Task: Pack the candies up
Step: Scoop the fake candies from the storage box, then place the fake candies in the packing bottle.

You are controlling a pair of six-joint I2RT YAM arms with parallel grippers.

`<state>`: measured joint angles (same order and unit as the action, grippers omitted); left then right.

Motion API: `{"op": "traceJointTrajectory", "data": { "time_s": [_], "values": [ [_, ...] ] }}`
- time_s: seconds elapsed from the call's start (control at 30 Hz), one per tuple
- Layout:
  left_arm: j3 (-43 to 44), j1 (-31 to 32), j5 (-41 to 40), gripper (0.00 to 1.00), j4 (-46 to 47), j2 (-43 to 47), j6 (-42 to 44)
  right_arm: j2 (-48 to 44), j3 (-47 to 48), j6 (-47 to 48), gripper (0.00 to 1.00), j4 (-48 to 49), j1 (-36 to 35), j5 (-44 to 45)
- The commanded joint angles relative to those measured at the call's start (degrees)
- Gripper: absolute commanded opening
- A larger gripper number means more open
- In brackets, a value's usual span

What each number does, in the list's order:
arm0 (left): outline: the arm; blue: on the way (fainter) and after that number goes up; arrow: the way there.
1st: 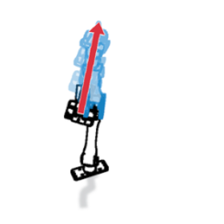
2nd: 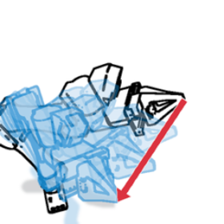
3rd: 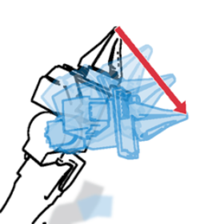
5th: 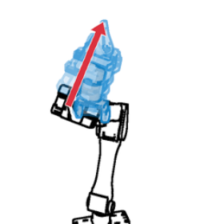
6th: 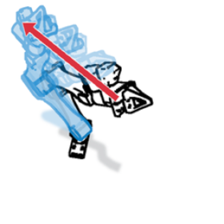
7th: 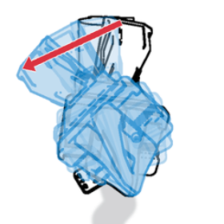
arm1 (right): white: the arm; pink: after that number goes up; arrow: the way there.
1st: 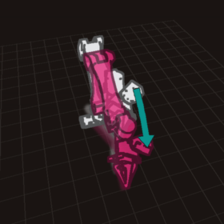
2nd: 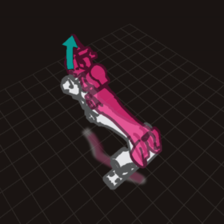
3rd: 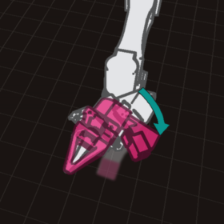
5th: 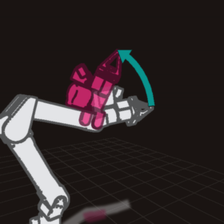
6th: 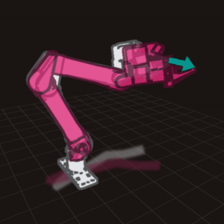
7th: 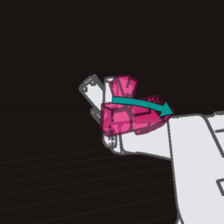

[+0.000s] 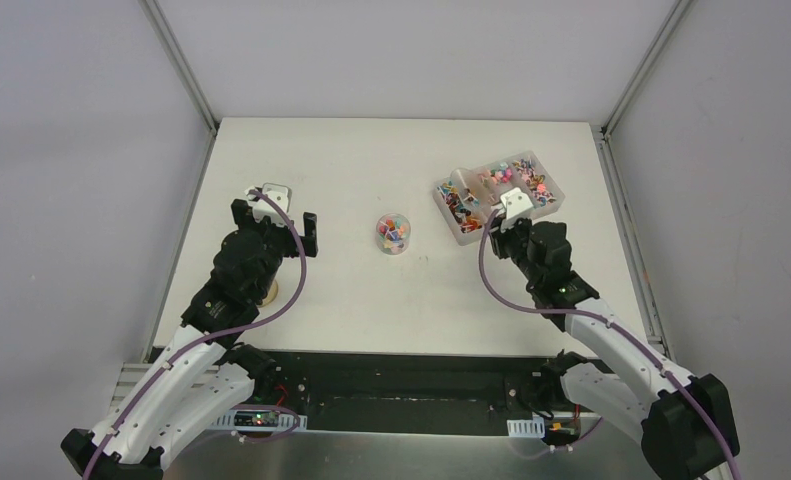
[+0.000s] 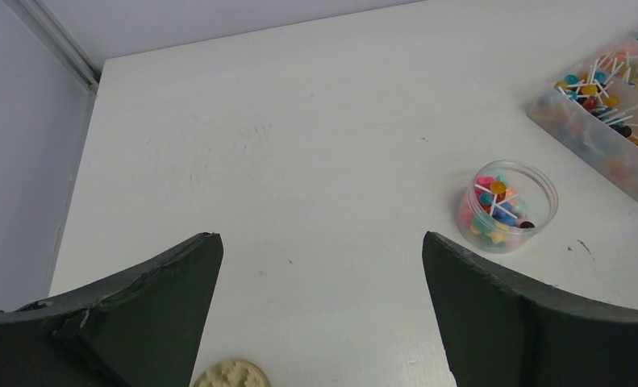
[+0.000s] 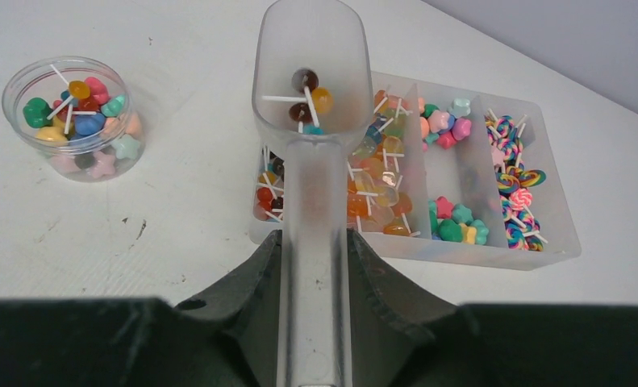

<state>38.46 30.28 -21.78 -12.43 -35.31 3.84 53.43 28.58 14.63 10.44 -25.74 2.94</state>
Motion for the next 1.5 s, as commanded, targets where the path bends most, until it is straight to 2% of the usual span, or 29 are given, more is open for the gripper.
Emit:
{"op": "traceJointTrajectory", "data": {
  "time_s": [0.0, 0.33, 0.43, 0.6, 0.9, 1.2, 1.47],
  "values": [
    [-0.2, -0.1, 0.3, 0.99, 1.9, 0.7, 0.5, 0.6, 1.9, 2.6, 0.00, 3.5, 0.1, -5.4],
    [-0.2, -0.1, -0.2, 0.99, 1.9, 1.2, 0.4, 4.1, 7.9, 5.9, 0.00, -3.7, -0.4, -7.7],
    [-0.2, -0.1, -0.3, 0.99, 1.9, 1.5, 0.3, 5.1, 9.9, 10.4, 0.00, -6.7, -1.2, -10.5],
    [-0.2, -0.1, -1.1, 0.99, 1.9, 1.6, 0.4, 6.0, 12.7, 15.4, 0.00, -10.1, -4.4, -10.3],
    [-0.3, -0.1, -2.4, 0.99, 1.9, 2.5, 0.4, 12.1, 19.8, 24.0, 0.00, -20.5, -13.3, -3.9],
    [-0.4, -0.1, -3.0, 0.99, 1.9, 3.5, 0.5, 17.9, 24.3, 27.9, 0.00, -23.8, -19.9, 6.1],
    [-0.4, -0.1, -2.8, 0.99, 1.9, 3.6, 0.5, 19.5, 26.6, 31.0, 0.00, -25.8, -22.8, 9.6]
  ]
}}
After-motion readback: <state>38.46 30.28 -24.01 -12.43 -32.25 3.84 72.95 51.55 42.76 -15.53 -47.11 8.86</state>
